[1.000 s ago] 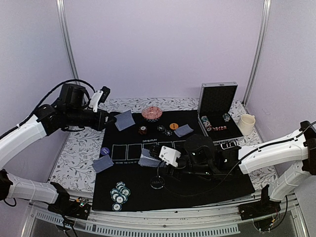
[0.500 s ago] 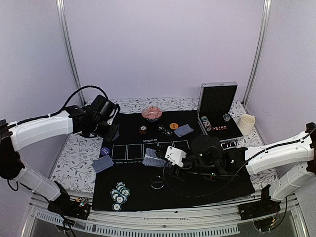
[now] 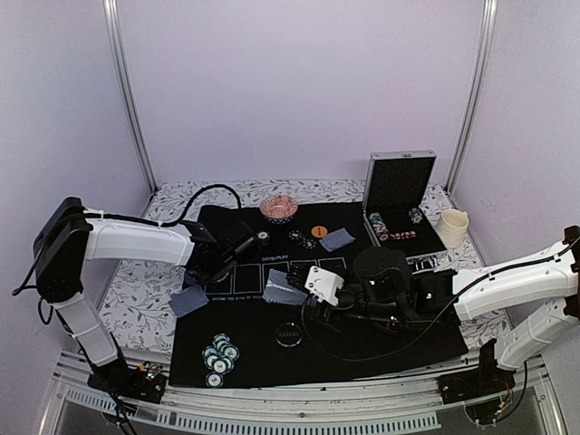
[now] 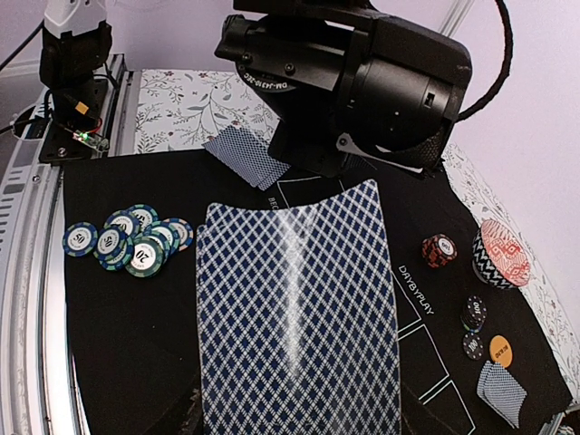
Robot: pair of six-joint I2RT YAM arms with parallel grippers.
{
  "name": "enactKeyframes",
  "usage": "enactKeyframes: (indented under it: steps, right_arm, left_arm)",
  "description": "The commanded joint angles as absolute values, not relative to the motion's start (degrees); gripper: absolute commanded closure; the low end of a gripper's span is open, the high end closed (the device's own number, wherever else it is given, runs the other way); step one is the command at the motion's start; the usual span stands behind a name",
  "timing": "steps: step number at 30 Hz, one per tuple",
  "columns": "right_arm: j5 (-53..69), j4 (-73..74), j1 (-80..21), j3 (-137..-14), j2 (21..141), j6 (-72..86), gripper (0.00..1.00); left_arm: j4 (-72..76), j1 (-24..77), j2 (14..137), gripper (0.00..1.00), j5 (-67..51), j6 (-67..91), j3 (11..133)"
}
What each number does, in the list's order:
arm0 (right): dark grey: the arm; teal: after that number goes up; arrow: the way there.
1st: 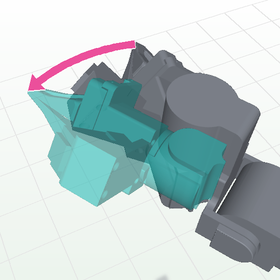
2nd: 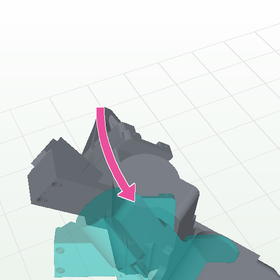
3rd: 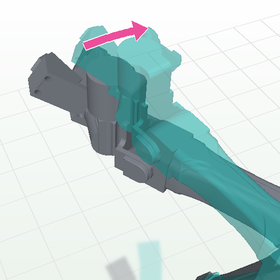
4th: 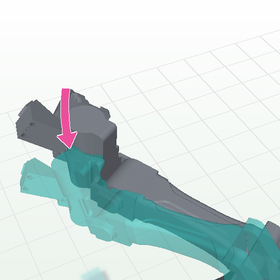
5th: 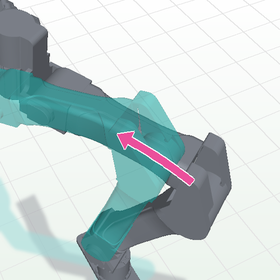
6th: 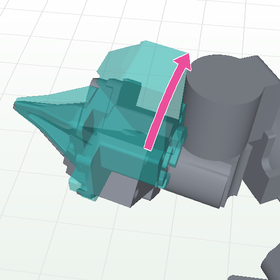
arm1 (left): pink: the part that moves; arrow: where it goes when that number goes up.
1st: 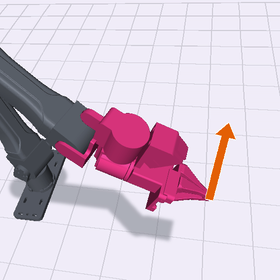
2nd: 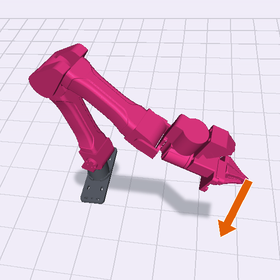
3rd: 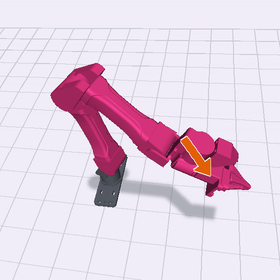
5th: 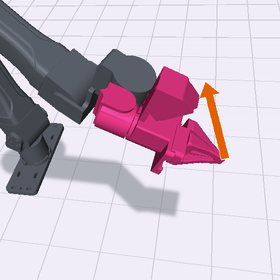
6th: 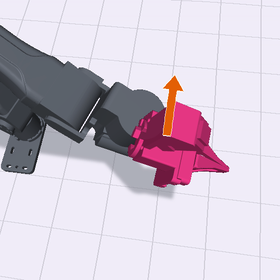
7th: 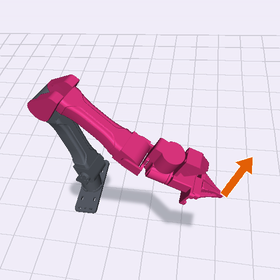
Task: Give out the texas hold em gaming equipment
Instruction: Flop the poker card into the community card area.
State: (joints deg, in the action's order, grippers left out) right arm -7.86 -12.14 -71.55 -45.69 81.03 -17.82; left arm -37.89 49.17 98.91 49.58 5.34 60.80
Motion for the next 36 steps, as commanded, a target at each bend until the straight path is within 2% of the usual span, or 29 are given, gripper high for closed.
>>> enactKeyframes:
  steps: [1,11,23,36]
  right_arm:
    - [-8.5,-13.8,-71.3,-45.8,79.5,-17.2,0.51]
    - [-8.4,-13.2,-71.3,-46.0,79.3,-16.9,0.51]
    - [-8.7,-12.6,-71.3,-45.6,78.5,-16.3,0.51]
    - [-8.9,-12.5,-71.3,-45.4,78.2,-16.6,0.51]
  left_arm:
    - [-38.6,49.9,97.4,1.00,52.0,5.3,60.2]
    - [-35.1,55.9,104.3,1.00,45.9,-0.6,57.2]
    - [-35.5,56.9,106.0,1.00,38.2,-0.2,56.5]
    - [-32.7,56.8,105.7,1.00,42.1,-3.7,57.4]
